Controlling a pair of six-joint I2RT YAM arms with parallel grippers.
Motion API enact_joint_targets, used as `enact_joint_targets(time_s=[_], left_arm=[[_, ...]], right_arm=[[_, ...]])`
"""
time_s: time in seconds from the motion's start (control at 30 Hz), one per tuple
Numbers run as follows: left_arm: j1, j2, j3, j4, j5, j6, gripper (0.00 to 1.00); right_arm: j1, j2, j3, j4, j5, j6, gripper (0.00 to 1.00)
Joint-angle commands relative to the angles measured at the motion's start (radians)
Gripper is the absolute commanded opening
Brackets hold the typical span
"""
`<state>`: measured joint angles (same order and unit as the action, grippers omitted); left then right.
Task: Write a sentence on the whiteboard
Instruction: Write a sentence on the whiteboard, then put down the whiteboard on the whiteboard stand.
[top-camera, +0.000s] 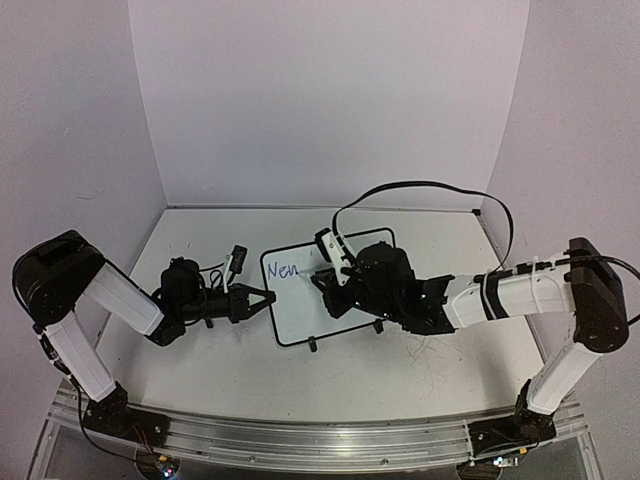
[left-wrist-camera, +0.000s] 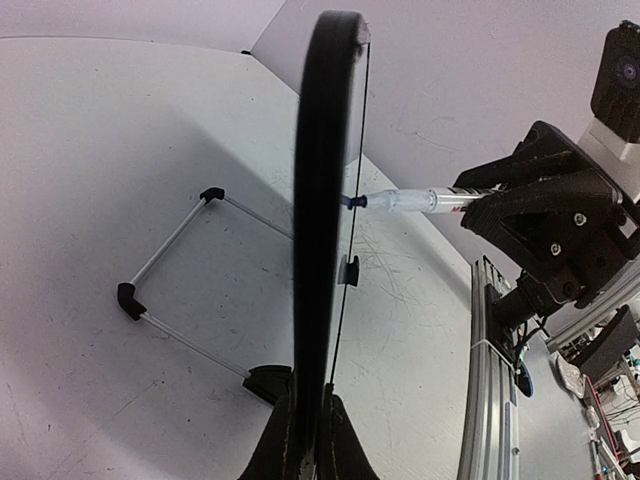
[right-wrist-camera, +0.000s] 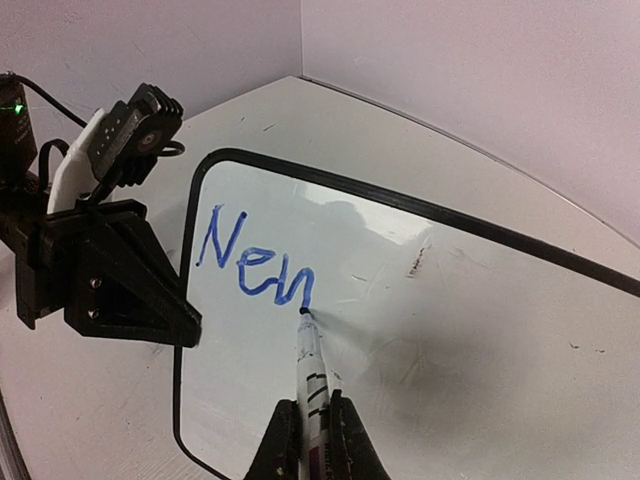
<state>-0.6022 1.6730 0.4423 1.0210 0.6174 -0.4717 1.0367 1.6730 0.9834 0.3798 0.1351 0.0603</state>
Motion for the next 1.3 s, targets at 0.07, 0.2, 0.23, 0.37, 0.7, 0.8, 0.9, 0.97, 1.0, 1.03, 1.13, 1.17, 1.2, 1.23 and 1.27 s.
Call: enact_joint_targets(time_s=[0.07, 0.2, 0.23, 0.37, 0.7, 0.8, 0.9, 0.97, 1.0, 1.03, 1.13, 1.17, 1.2, 1.23, 1.27], left_arm=[[0.002, -0.018, -0.015, -0.044, -0.010, -0.005, 0.00], [0.002, -0.019, -0.017, -0.044, -0.010, -0.004, 0.00], [0.002, -0.019, -0.017, -0.044, -0.010, -0.004, 0.00], [0.002, -0.021, -0.020, -0.043, -0.011, -0.002, 0.00], [0.002, -0.022, -0.025, -0.044, -0.016, -0.002, 0.00], [0.002, -0.022, -0.024, -0.044, -0.016, -0.002, 0.00], [0.002, -0.025, -0.024, -0.044, -0.018, -0.002, 0.00], [0.001, -0.025, -0.026, -0.044, -0.020, -0.002, 0.00], [0.002, -0.026, -0.027, -0.044, -0.021, -0.003, 0.00], [0.002, -0.026, -0.027, -0.044, -0.023, -0.003, 0.00], [0.002, -0.034, -0.034, -0.045, -0.035, -0.005, 0.02], [0.002, -0.037, -0.037, -0.045, -0.041, -0.005, 0.05], [0.002, -0.042, -0.040, -0.045, -0.048, -0.006, 0.08], [0.002, -0.046, -0.041, -0.045, -0.053, -0.008, 0.09], [0.002, -0.050, -0.043, -0.045, -0.058, -0.009, 0.11]], right_arm=[[-0.012, -0.023, 0.048, 0.001, 0.085, -0.012, 0.00], [-0.012, -0.019, 0.058, 0.002, 0.090, -0.019, 0.00], [-0.013, -0.019, 0.060, 0.002, 0.092, -0.020, 0.00], [-0.016, -0.021, 0.064, 0.002, 0.104, -0.022, 0.00], [-0.020, -0.025, 0.069, 0.004, 0.112, -0.029, 0.00], [-0.021, -0.024, 0.073, 0.005, 0.106, -0.031, 0.00], [-0.020, -0.030, 0.067, 0.006, 0.075, -0.032, 0.00], [-0.018, -0.063, 0.048, 0.019, 0.022, -0.037, 0.00], [-0.018, -0.087, 0.033, 0.030, -0.004, -0.033, 0.00], [-0.017, -0.112, 0.018, 0.039, -0.029, -0.030, 0.00], [-0.018, -0.200, -0.013, 0.041, -0.042, -0.011, 0.00], [-0.019, -0.224, -0.023, 0.041, -0.035, -0.006, 0.00], [-0.020, -0.246, -0.032, 0.040, -0.031, -0.004, 0.00], [-0.021, -0.261, -0.043, 0.037, -0.027, -0.004, 0.00], [-0.022, -0.270, -0.052, 0.034, -0.019, -0.008, 0.00]])
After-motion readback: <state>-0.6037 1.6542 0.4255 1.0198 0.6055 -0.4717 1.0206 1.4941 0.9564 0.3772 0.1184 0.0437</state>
